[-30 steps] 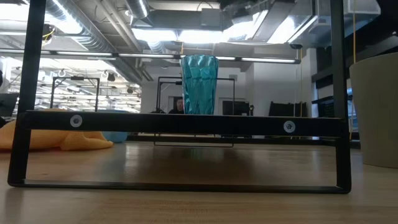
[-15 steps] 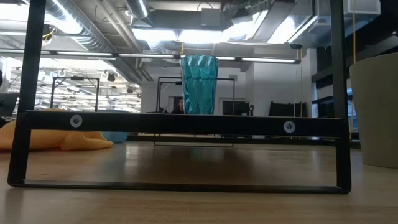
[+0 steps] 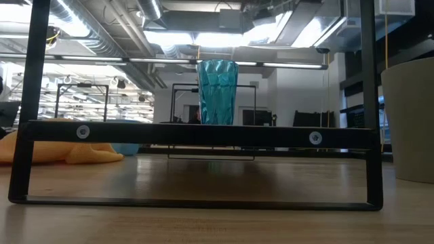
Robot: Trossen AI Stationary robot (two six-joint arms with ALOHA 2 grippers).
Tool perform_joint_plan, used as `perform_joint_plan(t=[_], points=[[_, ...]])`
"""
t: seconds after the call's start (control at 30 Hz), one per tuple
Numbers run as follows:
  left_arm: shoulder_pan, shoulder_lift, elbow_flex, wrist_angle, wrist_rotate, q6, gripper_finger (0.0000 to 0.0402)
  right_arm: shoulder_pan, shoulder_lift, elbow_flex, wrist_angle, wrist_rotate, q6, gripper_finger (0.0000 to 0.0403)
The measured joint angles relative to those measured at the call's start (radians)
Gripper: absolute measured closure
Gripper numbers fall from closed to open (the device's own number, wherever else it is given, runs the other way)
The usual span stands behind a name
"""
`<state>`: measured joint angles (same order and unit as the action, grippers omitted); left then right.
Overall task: Stack small to large cups/mugs on shelf
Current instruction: Put the blue cup on the shelf
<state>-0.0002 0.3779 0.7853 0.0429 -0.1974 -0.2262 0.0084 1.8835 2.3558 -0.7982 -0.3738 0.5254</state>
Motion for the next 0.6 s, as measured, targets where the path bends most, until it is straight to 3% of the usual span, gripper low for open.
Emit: perform_joint_plan(t=[0.17, 0.27, 0.6], points=[[0.000, 0.000, 0.000, 0.000, 0.000, 0.000, 0.0379, -0.002, 0.000, 0.000, 0.222, 0.001, 0.045, 0.0306], [0.000, 0.000, 0.000, 0.000, 0.000, 0.000, 0.0379, -0.001, 0.000, 0.000, 0.286, 0.056, 0.043, 0.0306], [0.000, 0.000, 0.000, 0.000, 0.000, 0.000, 0.0379, -0.025, -0.009, 0.000, 0.164, 0.199, 0.128, 0.0306]])
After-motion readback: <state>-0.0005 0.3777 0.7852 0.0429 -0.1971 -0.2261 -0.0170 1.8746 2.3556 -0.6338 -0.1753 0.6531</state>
